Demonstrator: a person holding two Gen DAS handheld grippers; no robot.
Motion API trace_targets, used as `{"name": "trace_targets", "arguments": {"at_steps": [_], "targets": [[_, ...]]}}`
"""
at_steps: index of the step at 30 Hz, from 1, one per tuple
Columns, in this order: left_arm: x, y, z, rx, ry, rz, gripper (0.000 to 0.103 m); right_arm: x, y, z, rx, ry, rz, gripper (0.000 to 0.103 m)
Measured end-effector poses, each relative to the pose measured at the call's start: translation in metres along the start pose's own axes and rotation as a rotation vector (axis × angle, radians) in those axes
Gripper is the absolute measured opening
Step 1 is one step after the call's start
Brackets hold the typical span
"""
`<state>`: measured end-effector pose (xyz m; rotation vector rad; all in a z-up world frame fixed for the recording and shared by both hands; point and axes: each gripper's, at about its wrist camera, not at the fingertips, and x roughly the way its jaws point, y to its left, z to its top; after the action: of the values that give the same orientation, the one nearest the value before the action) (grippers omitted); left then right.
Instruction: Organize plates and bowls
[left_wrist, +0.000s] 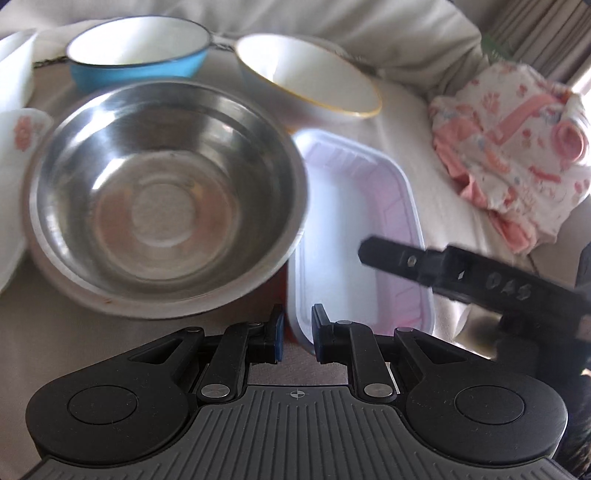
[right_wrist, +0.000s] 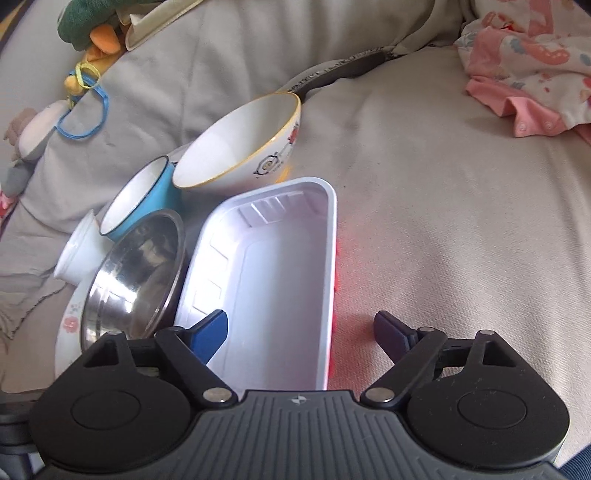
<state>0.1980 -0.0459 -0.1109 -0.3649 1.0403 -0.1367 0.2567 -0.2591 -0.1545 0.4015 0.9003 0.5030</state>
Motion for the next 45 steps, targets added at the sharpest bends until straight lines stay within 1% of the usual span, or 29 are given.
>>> {"name": "trace_targets", "arguments": {"at_steps": [1, 2, 3, 5, 7, 9, 11, 13, 15, 17, 19, 21, 22, 24, 25, 27, 29, 31, 32, 34, 37, 39, 40, 42, 44, 45], "targets": [[0.004, -0.006, 0.003, 0.012, 0.012, -0.014, 0.022, -0.001, -0.003, 0.004, 0.013, 0.009, 0.040, 0.084], [0.007, -0.011, 0.005, 0.030, 0.020, -0.014, 0.022, -0.003, -0.007, 0.008, 0.027, 0.012, 0.072, 0.085], [0.011, -0.018, 0.009, 0.049, 0.017, -0.021, 0.022, -0.005, -0.009, 0.011, 0.031, 0.000, 0.073, 0.084], [0.019, -0.029, 0.016, 0.079, -0.003, -0.048, 0.022, -0.012, -0.014, 0.019, 0.024, -0.036, 0.036, 0.085], [0.030, -0.036, 0.023, 0.085, -0.021, -0.062, 0.021, -0.014, -0.024, 0.028, 0.039, -0.061, 0.000, 0.085], [0.037, -0.037, 0.029, 0.064, -0.019, -0.085, 0.021, -0.010, -0.030, 0.035, 0.046, -0.060, -0.033, 0.085], [0.037, -0.035, 0.032, 0.034, 0.004, -0.104, 0.021, -0.005, -0.033, 0.041, 0.045, -0.051, -0.071, 0.085], [0.025, -0.031, 0.030, 0.017, 0.017, -0.135, 0.021, -0.009, -0.030, 0.039, 0.031, -0.054, -0.106, 0.086], [0.005, -0.028, 0.027, 0.026, -0.003, -0.176, 0.021, -0.018, -0.019, 0.038, -0.007, -0.065, -0.137, 0.088], [-0.020, -0.024, 0.023, 0.035, -0.054, -0.214, 0.021, -0.036, -0.007, 0.035, -0.076, -0.104, -0.179, 0.091], [-0.048, -0.011, 0.018, 0.036, -0.119, -0.235, 0.021, -0.054, 0.013, 0.035, -0.170, -0.148, -0.212, 0.093], [-0.075, 0.008, 0.012, 0.033, -0.193, -0.223, 0.021, -0.069, 0.031, 0.033, -0.228, -0.187, -0.220, 0.095], [-0.087, 0.019, 0.011, 0.033, -0.230, -0.202, 0.021, -0.076, 0.040, 0.032, -0.242, -0.202, -0.204, 0.096], [-0.106, 0.043, 0.011, 0.006, -0.282, -0.131, 0.021, -0.087, 0.057, 0.032, -0.249, -0.215, -0.160, 0.098], [-0.114, 0.056, 0.012, -0.027, -0.291, -0.096, 0.021, -0.090, 0.067, 0.032, -0.251, -0.215, -0.141, 0.099], [-0.128, 0.083, 0.015, -0.093, -0.302, -0.052, 0.021, -0.090, 0.084, 0.032, -0.258, -0.198, -0.124, 0.100], [-0.132, 0.103, 0.021, -0.115, -0.320, -0.008, 0.021, -0.082, 0.103, 0.031, -0.280, -0.170, -0.109, 0.103], [-0.133, 0.122, 0.027, -0.137, -0.324, 0.033, 0.021, -0.067, 0.118, 0.032, -0.296, -0.117, -0.130, 0.103], [-0.130, 0.131, 0.031, -0.152, -0.317, 0.040, 0.021, -0.058, 0.124, 0.032, -0.289, -0.088, -0.151, 0.103], [-0.121, 0.147, 0.034, -0.188, -0.299, 0.029, 0.021, -0.041, 0.133, 0.032, -0.266, -0.026, -0.175, 0.103], [-0.103, 0.156, 0.035, -0.210, -0.280, 0.001, 0.021, -0.019, 0.143, 0.029, -0.282, 0.029, -0.153, 0.103], [-0.096, 0.161, 0.032, -0.216, -0.274, -0.025, 0.021, -0.002, 0.147, 0.024, -0.316, 0.037, -0.139, 0.103], [-0.091, 0.161, 0.033, -0.217, -0.268, -0.037, 0.021, 0.010, 0.147, 0.021, -0.327, 0.036, -0.147, 0.103], [-0.082, 0.160, 0.036, -0.218, -0.254, -0.045, 0.021, 0.030, 0.141, 0.016, -0.328, 0.042, -0.146, 0.103], [-0.072, 0.159, 0.038, -0.208, -0.240, -0.024, 0.021, 0.047, 0.129, 0.014, -0.283, 0.048, -0.118, 0.103], [-0.068, 0.157, 0.039, -0.204, -0.241, 0.001, 0.021, 0.054, 0.121, 0.015, -0.233, 0.061, -0.113, 0.103]]}}
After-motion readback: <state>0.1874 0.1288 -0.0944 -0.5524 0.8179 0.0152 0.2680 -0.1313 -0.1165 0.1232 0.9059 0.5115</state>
